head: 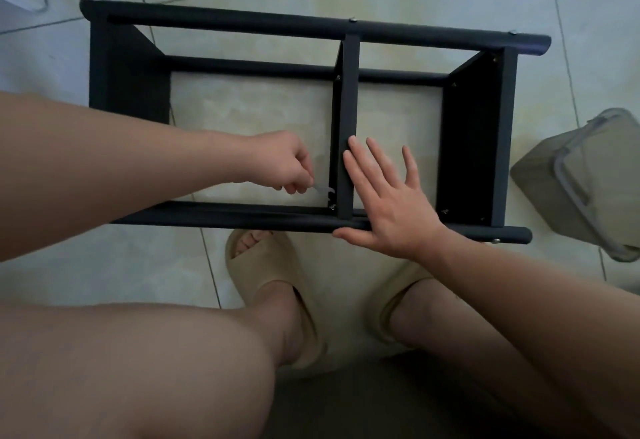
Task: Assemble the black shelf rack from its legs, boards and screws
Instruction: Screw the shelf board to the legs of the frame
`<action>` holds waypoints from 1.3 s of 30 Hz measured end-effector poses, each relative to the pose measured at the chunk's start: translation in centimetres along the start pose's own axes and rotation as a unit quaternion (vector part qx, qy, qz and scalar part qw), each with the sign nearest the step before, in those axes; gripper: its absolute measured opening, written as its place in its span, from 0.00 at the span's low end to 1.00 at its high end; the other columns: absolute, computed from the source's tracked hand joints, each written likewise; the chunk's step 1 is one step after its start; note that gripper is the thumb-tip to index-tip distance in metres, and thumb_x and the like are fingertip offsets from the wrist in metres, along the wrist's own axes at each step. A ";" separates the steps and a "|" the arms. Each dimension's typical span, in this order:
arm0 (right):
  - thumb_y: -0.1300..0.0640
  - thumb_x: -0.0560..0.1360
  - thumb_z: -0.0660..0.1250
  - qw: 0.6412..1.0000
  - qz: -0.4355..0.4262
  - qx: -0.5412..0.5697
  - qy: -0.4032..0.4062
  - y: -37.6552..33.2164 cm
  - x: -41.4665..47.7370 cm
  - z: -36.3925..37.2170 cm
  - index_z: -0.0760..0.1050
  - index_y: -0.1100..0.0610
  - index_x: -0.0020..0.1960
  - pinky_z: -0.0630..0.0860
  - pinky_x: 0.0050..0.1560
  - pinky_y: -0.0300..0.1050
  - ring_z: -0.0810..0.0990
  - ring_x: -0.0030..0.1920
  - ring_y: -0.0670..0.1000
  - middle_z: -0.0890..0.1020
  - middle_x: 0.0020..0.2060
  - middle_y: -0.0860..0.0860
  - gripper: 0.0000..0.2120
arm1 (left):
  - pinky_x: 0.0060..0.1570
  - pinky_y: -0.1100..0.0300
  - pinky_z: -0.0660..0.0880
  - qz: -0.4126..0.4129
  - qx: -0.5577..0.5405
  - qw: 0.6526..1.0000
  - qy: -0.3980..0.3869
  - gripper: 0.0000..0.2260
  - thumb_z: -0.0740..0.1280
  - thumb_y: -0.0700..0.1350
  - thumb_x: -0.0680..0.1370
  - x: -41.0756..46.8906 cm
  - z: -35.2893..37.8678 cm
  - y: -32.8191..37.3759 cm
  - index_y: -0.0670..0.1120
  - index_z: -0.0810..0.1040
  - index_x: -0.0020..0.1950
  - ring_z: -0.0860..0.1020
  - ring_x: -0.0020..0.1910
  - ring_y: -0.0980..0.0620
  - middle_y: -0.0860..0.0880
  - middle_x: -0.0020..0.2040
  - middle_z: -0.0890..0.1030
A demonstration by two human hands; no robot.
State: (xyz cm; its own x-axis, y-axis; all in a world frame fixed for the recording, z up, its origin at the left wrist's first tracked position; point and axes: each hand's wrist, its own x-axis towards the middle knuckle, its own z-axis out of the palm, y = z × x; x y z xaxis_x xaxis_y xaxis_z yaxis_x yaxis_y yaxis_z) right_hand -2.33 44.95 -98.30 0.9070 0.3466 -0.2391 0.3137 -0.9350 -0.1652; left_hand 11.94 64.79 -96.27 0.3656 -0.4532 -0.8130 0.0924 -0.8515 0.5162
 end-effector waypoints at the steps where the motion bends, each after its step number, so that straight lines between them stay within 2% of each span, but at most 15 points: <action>1: 0.25 0.75 0.53 1.000 0.001 0.001 0.004 0.1 0.0 0.0 0.53 0.61 0.82 0.51 0.75 0.74 0.51 0.82 0.59 0.52 0.82 0.55 0.50 | 0.39 0.62 0.80 0.002 -0.016 1.000 -0.002 0.02 0.70 0.41 0.77 0.2 0.4 0.1 0.46 0.82 0.45 0.82 0.37 0.56 0.52 0.38 0.85; 7: 0.25 0.73 0.55 1.000 0.010 0.000 0.023 0.2 0.2 0.6 0.53 0.59 0.82 0.51 0.74 0.74 0.52 0.82 0.59 0.52 0.82 0.54 0.51 | 0.48 0.55 0.82 0.010 -0.041 0.999 -0.004 0.04 0.72 0.41 0.74 1.8 2.2 0.1 0.44 0.80 0.40 0.84 0.43 0.50 0.46 0.42 0.85; 10: 0.24 0.73 0.55 0.999 0.008 0.007 0.030 0.3 0.2 0.8 0.52 0.59 0.82 0.51 0.74 0.74 0.52 0.82 0.59 0.52 0.82 0.54 0.51 | 0.50 0.53 0.83 0.010 -0.142 0.990 0.023 0.08 0.72 0.37 0.74 2.3 2.7 -0.4 0.42 0.75 0.37 0.85 0.47 0.47 0.39 0.44 0.85; 13: 0.25 0.73 0.56 0.999 0.008 0.017 0.036 0.5 0.3 0.9 0.51 0.58 0.82 0.51 0.74 0.74 0.52 0.82 0.59 0.52 0.82 0.53 0.51 | 0.48 0.54 0.83 0.003 -0.212 0.977 0.039 0.05 0.70 0.34 0.75 2.2 3.2 -1.1 0.40 0.75 0.41 0.86 0.44 0.47 0.38 0.42 0.85; 17: 0.25 0.73 0.57 0.999 0.008 0.034 0.029 0.5 0.3 0.8 0.51 0.58 0.82 0.52 0.74 0.75 0.53 0.81 0.59 0.52 0.82 0.54 0.51 | 0.48 0.53 0.83 -0.006 -0.251 0.967 0.050 0.02 0.68 0.32 0.76 1.7 3.5 -1.7 0.38 0.76 0.46 0.86 0.41 0.46 0.40 0.39 0.85; 21: 0.26 0.72 0.59 0.999 0.008 0.039 0.033 0.5 0.4 0.8 0.53 0.59 0.82 0.54 0.73 0.74 0.55 0.81 0.60 0.53 0.82 0.54 0.51 | 0.45 0.57 0.81 -0.004 -0.262 0.964 0.045 0.02 0.70 0.35 0.77 1.4 3.9 -1.5 0.39 0.79 0.49 0.84 0.38 0.52 0.43 0.39 0.85; 27: 0.27 0.72 0.61 0.998 0.008 0.049 0.037 0.3 0.4 0.8 0.55 0.60 0.81 0.57 0.73 0.73 0.59 0.80 0.61 0.54 0.82 0.56 0.51 | 0.50 0.55 0.80 -0.016 -0.341 0.939 0.041 0.02 0.70 0.36 0.78 1.4 4.5 -0.8 0.42 0.80 0.48 0.83 0.43 0.48 0.45 0.40 0.85; 31: 0.27 0.72 0.61 0.998 0.009 0.057 0.030 0.3 0.4 0.7 0.54 0.60 0.82 0.58 0.73 0.72 0.60 0.80 0.61 0.54 0.82 0.56 0.51 | 0.46 0.59 0.81 -0.033 -0.397 0.917 0.016 0.01 0.68 0.37 0.79 1.3 4.4 -0.5 0.42 0.80 0.49 0.82 0.42 0.49 0.45 0.40 0.83; 34: 0.27 0.72 0.60 0.998 0.009 0.063 0.025 0.3 0.4 0.6 0.53 0.60 0.82 0.59 0.74 0.70 0.60 0.80 0.61 0.53 0.82 0.55 0.51 | 0.48 0.58 0.80 -0.029 -0.390 0.920 0.017 0.01 0.68 0.38 0.80 1.2 4.4 -0.6 0.43 0.80 0.48 0.82 0.42 0.51 0.46 0.40 0.84; 39: 0.27 0.72 0.60 0.997 0.008 0.066 0.026 0.3 0.4 0.7 0.52 0.59 0.82 0.60 0.73 0.70 0.60 0.79 0.61 0.53 0.82 0.56 0.51 | 0.52 0.55 0.80 -0.012 -0.324 0.945 0.030 0.02 0.70 0.39 0.79 1.1 4.5 -1.0 0.44 0.80 0.47 0.83 0.44 0.49 0.45 0.42 0.84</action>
State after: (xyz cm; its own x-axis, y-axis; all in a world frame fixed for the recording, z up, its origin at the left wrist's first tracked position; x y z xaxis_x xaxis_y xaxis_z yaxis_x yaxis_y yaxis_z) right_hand -2.05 44.84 -99.11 0.9256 0.3249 -0.1942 0.2628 -0.9208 -0.2882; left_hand 8.11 63.98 -98.90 0.4072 -0.4038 -0.8192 0.6421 -0.5112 0.5712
